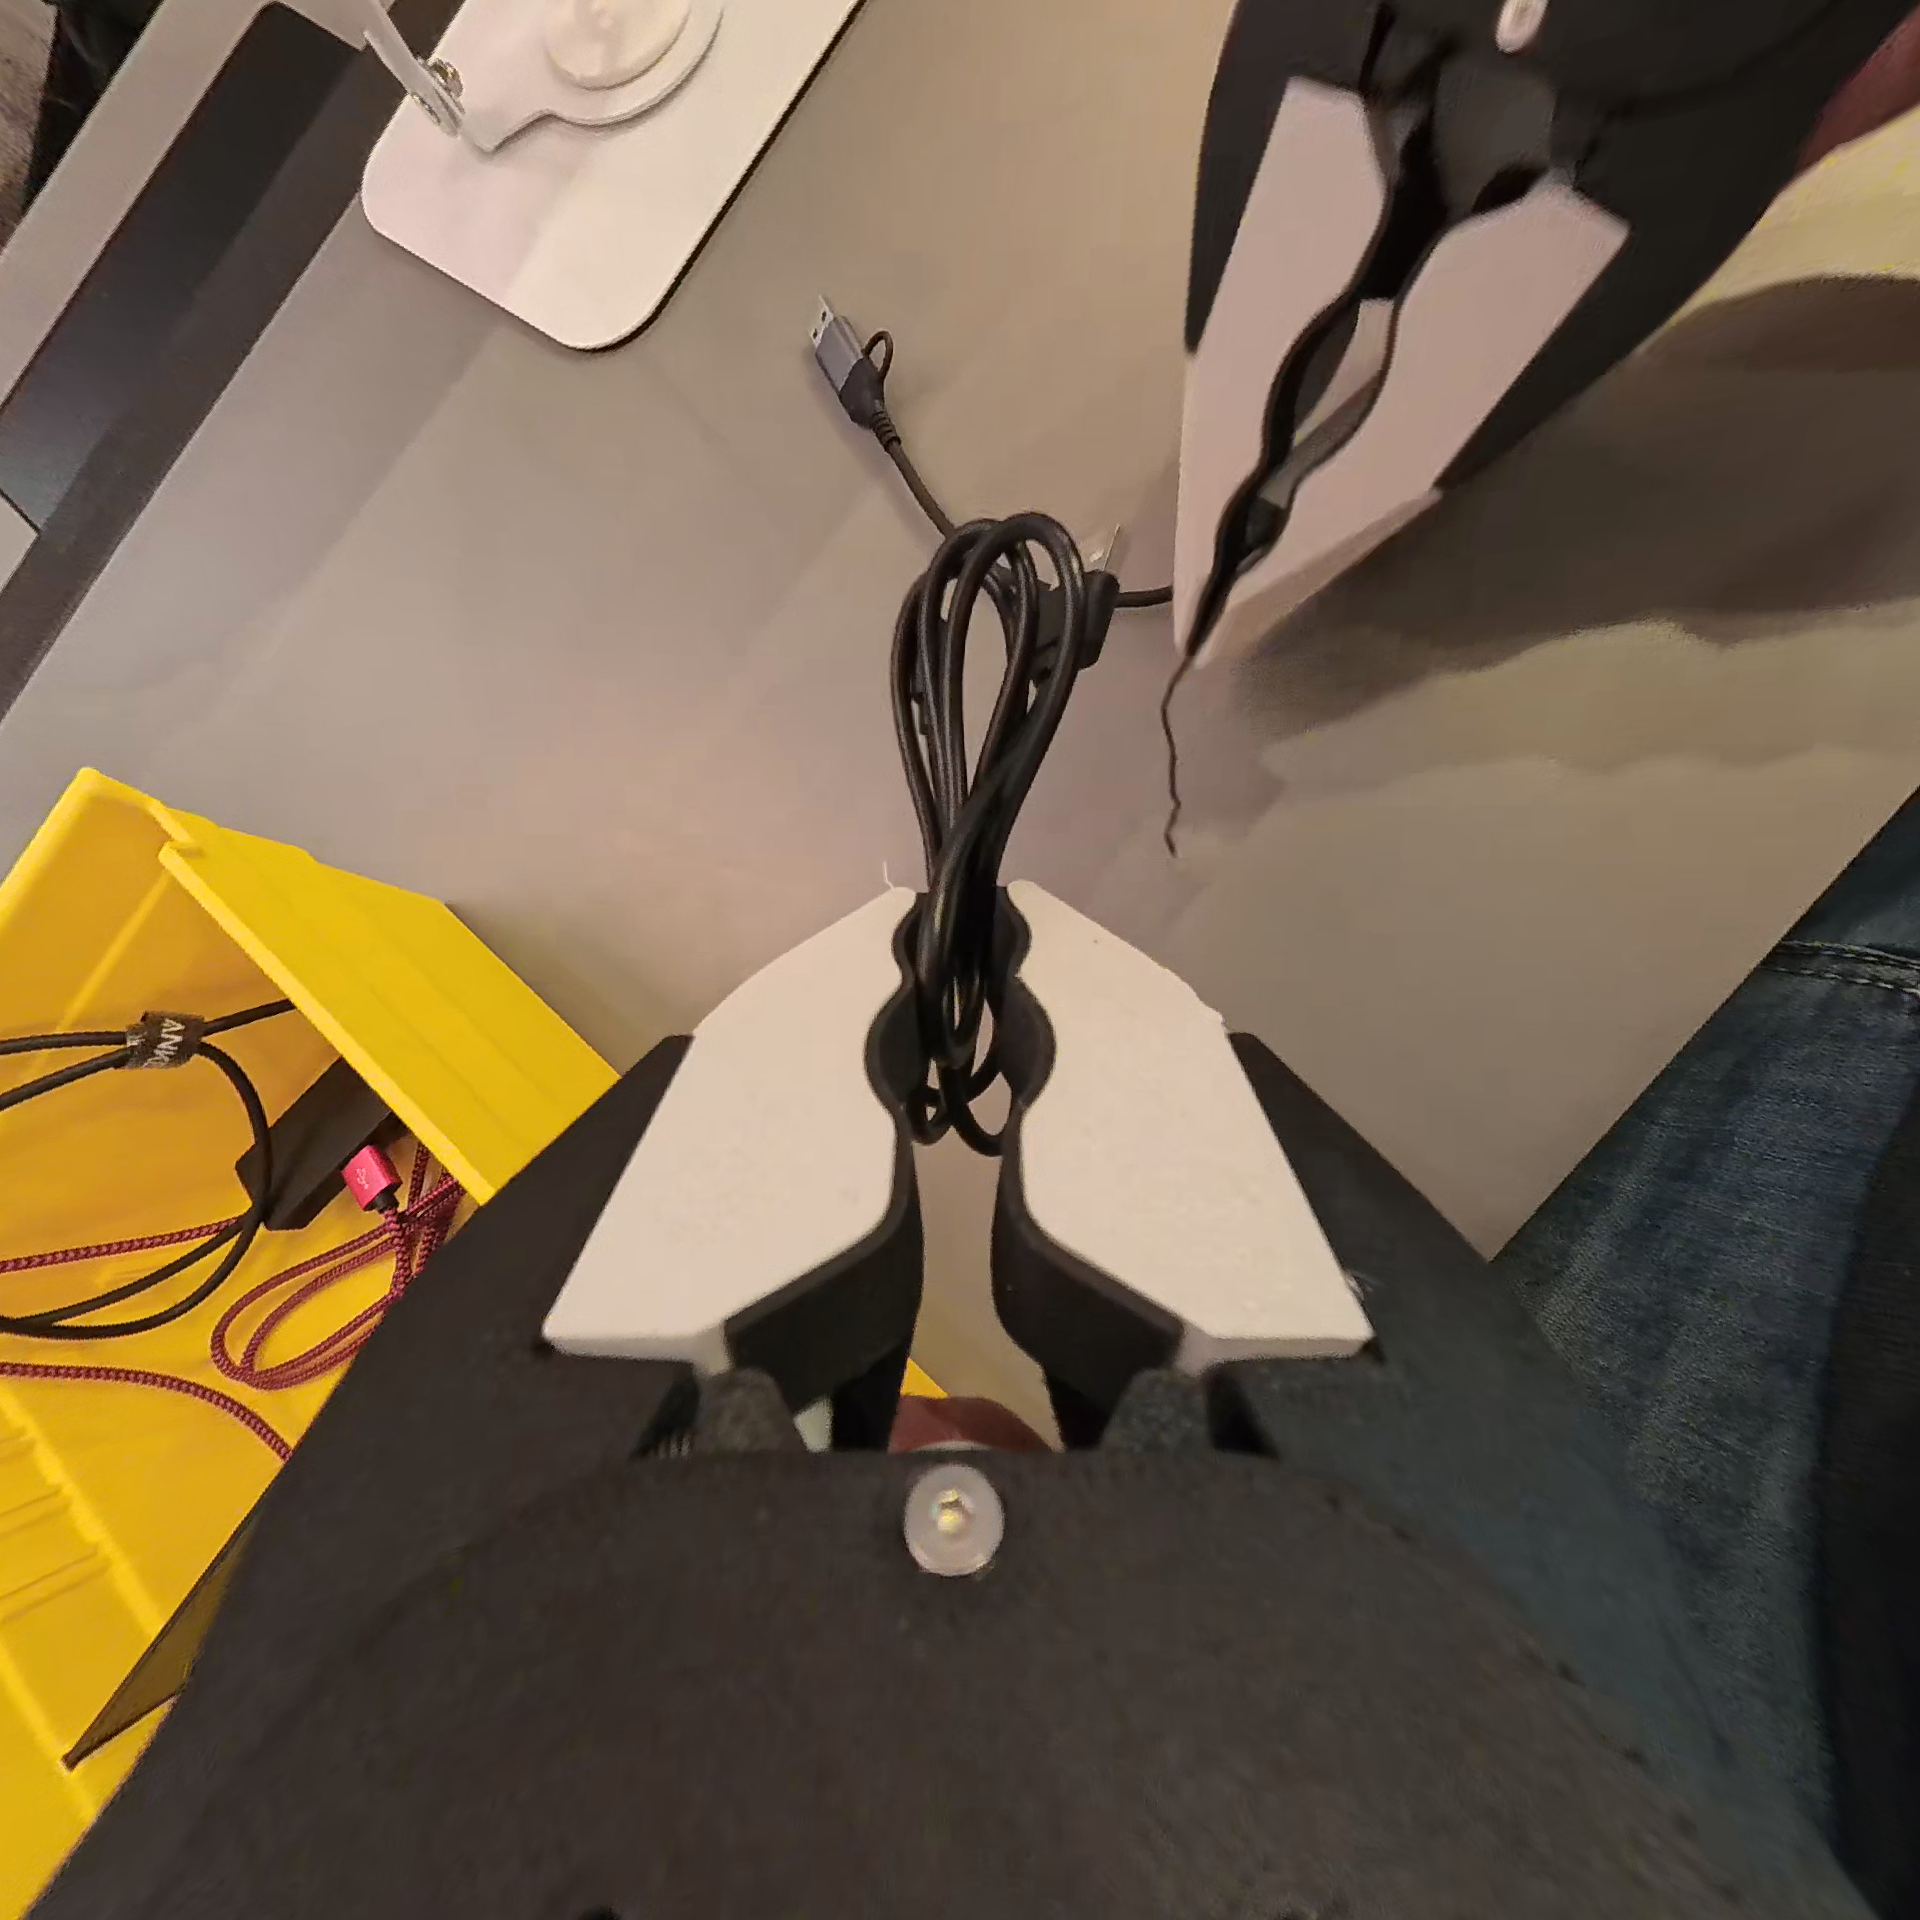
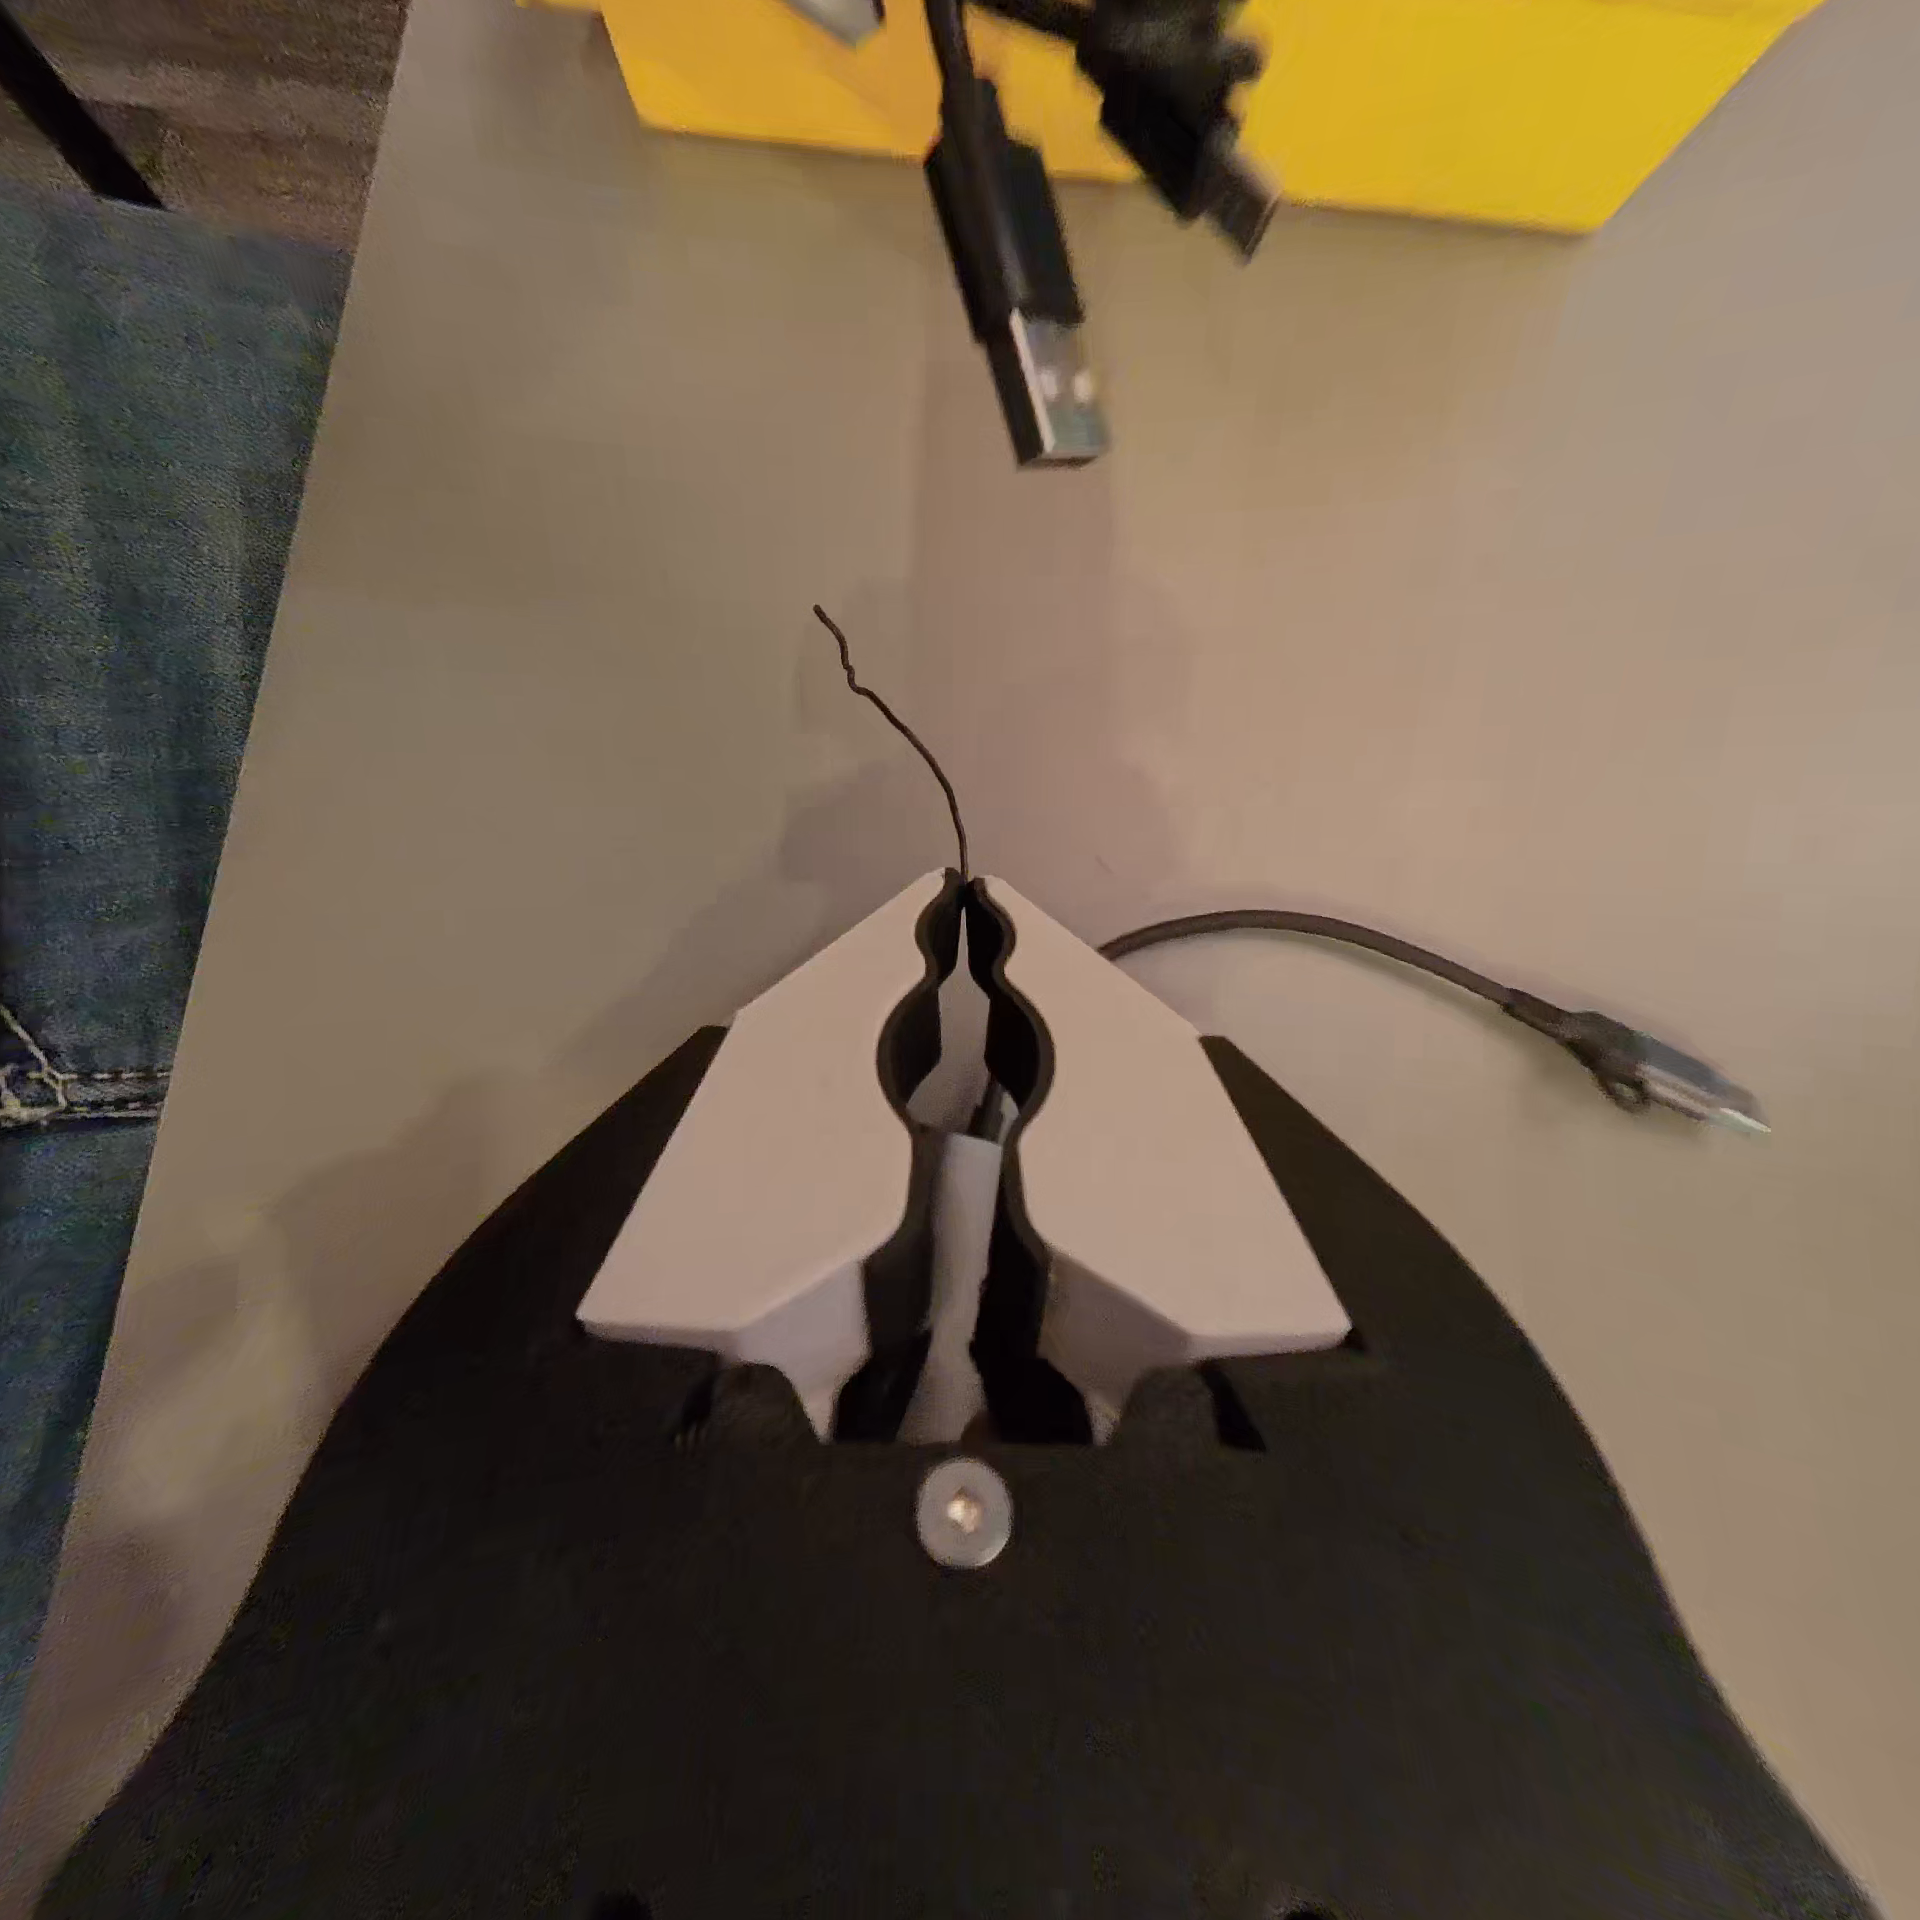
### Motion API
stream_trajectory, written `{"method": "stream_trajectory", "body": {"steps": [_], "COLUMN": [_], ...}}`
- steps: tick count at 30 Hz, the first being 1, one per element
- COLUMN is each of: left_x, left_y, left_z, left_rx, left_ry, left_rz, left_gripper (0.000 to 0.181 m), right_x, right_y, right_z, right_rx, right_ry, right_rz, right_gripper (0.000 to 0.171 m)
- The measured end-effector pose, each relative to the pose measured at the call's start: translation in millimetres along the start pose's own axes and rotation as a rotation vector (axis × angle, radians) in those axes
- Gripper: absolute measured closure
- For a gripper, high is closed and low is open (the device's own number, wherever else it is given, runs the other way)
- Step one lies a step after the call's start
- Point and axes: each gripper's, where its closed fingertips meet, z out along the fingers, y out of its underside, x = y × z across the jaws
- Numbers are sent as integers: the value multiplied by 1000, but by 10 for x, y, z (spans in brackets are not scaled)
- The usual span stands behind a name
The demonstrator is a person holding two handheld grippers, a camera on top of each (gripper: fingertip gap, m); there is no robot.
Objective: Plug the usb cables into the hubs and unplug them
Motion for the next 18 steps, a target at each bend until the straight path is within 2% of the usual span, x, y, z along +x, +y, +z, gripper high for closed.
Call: {"method": "stream_trajectory", "body": {"steps": [1,5,10,13,18], "left_x": [8,42,138,203,371], "left_y": [-2,-10,-41,-81,-207], "left_z": [2,26,109,207,332], "left_rx": [-1,-21,-63,-80,-58], "left_ry": [7,33,93,133,202], "left_rz": [0,15,65,83,164], "left_gripper": [172,172,172,172,172], "right_x": [24,76,84,31,75], "right_y": [-30,-184,-337,-516,-572], "right_z": [-79,-455,-801,-890,-809], "right_rx": [18,85,70,123,109], "right_ry": [19,105,163,145,158], "right_rz": [-18,-176,-377,-455,-560], "right_gripper": [171,171,171,171,171]}}
